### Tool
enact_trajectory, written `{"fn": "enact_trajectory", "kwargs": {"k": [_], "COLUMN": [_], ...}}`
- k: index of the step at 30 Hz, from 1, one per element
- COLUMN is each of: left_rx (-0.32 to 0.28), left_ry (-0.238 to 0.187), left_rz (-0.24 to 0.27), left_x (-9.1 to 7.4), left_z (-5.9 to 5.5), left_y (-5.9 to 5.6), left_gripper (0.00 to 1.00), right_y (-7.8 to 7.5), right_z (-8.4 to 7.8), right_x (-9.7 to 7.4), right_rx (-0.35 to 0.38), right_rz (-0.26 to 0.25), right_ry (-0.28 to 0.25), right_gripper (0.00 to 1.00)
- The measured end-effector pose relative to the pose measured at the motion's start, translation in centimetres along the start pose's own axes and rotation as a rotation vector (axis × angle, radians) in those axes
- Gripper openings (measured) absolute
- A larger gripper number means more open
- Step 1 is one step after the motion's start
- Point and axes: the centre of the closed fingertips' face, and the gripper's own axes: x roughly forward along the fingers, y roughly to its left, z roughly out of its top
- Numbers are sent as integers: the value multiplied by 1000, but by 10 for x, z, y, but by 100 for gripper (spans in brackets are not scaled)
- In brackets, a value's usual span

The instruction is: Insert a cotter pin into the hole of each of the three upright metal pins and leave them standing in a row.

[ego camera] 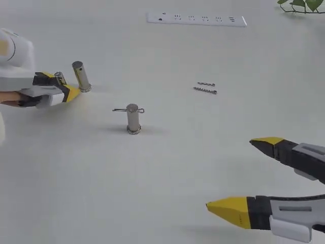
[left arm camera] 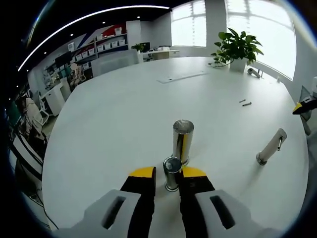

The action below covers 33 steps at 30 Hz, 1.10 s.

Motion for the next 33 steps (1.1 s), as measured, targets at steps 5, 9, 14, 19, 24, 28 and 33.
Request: {"fn": "enact_trajectory", "kwargs": {"k": [5,9,14,19,24,28,33], "left_rx": [-24,-27,-36,-33,-28,-27,-38], "left_ry": [-3,-2,0,17,23,24,26], "left_rz": [-12,-6,7,13,2,-7,-13], "left_x": [1,1,-1,-8,-18,-26,-37], "left_z": [1,0,-2,-6,-6,-5,-6], "left_y": [-4,-4,-3,-5,-13,-20,-30], "left_gripper": [8,8,8,8,8,8,8], "right_y": [0,1,1,2,2,2,2], "right_z": [1,0,0,2,4,5,6], "right_x": [0,1,1,0,-1,-2,-5], "right_rx": [-1,-3,-6,-11,-20,-22,-32], "right_rz": [-1,0,1,3,5,8,9], "right_ry": [-3,-1,-2,-14,-22,-30,-38], "right_gripper": [92,92,91,90,90,90,90]}}
